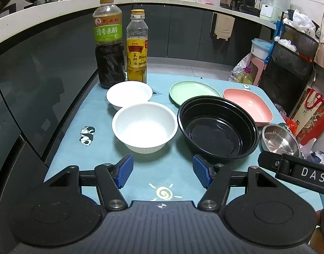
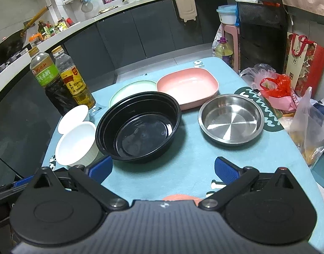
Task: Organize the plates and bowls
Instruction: 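Move both grippers toward the rim of the black bowl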
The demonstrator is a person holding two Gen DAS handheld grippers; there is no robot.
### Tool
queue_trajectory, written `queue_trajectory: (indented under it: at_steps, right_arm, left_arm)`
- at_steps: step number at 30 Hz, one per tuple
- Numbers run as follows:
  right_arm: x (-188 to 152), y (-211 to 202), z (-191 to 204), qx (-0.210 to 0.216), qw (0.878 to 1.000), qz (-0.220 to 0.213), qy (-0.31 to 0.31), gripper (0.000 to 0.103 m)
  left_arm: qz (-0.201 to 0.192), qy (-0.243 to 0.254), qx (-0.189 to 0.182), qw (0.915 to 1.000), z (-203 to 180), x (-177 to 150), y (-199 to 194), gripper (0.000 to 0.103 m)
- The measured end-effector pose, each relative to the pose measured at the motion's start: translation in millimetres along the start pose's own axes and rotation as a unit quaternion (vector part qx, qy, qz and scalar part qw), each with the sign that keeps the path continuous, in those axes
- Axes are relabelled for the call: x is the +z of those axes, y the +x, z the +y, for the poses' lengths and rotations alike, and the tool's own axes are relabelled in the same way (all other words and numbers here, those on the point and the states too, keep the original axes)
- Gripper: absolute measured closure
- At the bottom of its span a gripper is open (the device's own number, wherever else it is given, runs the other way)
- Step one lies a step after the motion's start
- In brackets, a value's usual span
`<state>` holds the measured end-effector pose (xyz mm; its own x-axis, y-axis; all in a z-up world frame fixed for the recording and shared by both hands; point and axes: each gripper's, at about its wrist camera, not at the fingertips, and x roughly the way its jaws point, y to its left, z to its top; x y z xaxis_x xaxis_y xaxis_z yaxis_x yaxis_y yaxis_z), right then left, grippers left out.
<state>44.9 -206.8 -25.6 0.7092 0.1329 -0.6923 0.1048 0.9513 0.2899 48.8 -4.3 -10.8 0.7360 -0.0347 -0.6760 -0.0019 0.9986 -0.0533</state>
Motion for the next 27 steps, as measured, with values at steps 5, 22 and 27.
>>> queue_trajectory:
  at_steps: [5, 22, 27]
  right_arm:
    - [0.2, 0.6, -1.1, 0.000, 1.000, 0.002, -0.001, 0.056]
    - [0.6, 0.8, -0.6, -0.001, 1.000, -0.003, -0.006, 0.056]
    - [0.9, 2.2, 0.3, -0.002, 1.000, -0.002, -0.005, 0.056]
  left_arm:
    - [0.003, 0.000, 0.001, 1.0000, -1.1, -0.2, 1.2, 0.043]
    - [0.006, -0.001, 0.002, 1.0000, -0.6, 1.0, 2.6, 0.043]
    - [0.007, 0.001, 0.001, 1.0000, -0.7, 1.4, 4.3, 0.043]
